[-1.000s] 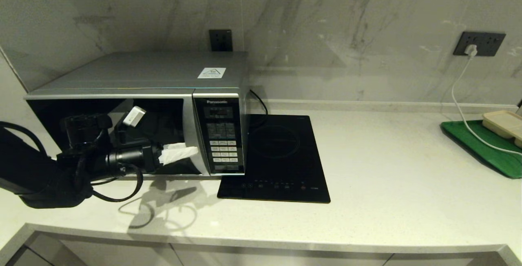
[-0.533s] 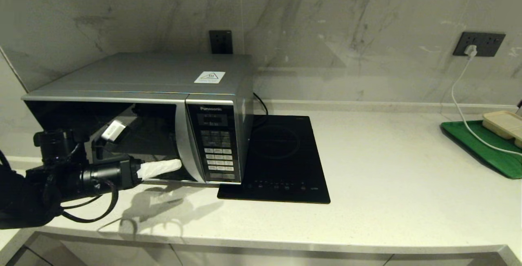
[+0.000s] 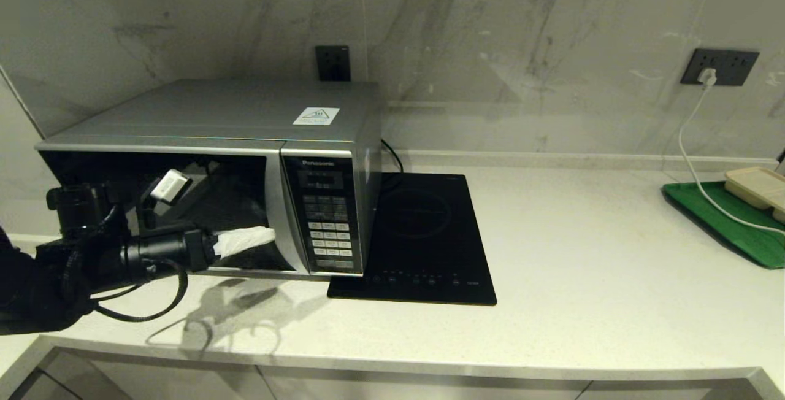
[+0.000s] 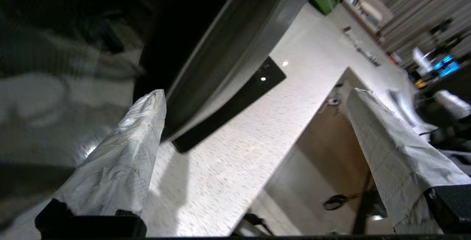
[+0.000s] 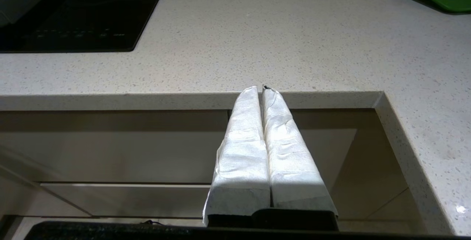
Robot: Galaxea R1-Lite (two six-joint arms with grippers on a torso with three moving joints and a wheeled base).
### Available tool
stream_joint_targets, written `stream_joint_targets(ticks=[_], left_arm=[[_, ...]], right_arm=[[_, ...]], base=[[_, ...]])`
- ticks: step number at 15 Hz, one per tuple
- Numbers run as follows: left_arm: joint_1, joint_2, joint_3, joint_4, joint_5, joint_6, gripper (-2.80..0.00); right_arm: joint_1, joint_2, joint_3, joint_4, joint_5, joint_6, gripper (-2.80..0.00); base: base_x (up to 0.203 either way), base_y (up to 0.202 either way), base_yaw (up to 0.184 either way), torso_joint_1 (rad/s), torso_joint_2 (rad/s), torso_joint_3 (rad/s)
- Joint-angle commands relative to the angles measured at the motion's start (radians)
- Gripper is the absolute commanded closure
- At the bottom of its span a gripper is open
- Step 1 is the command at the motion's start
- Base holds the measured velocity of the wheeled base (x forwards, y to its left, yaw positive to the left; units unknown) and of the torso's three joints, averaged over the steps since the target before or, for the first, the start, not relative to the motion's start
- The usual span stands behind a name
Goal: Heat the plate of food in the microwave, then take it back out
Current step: Open the microwave oven
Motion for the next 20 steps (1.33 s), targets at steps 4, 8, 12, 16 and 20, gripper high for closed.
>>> stream_joint_targets(ticks=[4, 8, 12, 16, 20], left_arm=[[-0.048, 0.051, -0.067, -0.001, 0.014, 0.071, -2.8], [-0.072, 0.046, -0.059, -0.001, -0.031, 0.069, -2.8], [-0.08, 0.05, -0.063, 0.001, -0.069, 0.061, -2.8], [-0.08, 0.057, -0.067, 0.001, -0.07, 0.058, -2.8], [-0.079, 0.037, -0.043, 0.008, -0.092, 0.033, -2.8]], right_arm=[[0.001, 0.0, 0.0, 0.001, -0.001, 0.0, 0.0], [0.001, 0.0, 0.0, 0.001, -0.001, 0.0, 0.0], [0.001, 0.0, 0.0, 0.001, -0.001, 0.0, 0.0], [-0.001, 0.0, 0.0, 0.001, -0.001, 0.0, 0.0], [0.0, 0.0, 0.0, 0.001, -0.001, 0.001, 0.0]], base=[[0.0, 0.0, 0.0, 0.0, 0.0, 0.0], [0.0, 0.0, 0.0, 0.0, 0.0, 0.0], [0.0, 0.0, 0.0, 0.0, 0.0, 0.0], [0.0, 0.0, 0.0, 0.0, 0.0, 0.0], [0.0, 0.0, 0.0, 0.0, 0.0, 0.0]])
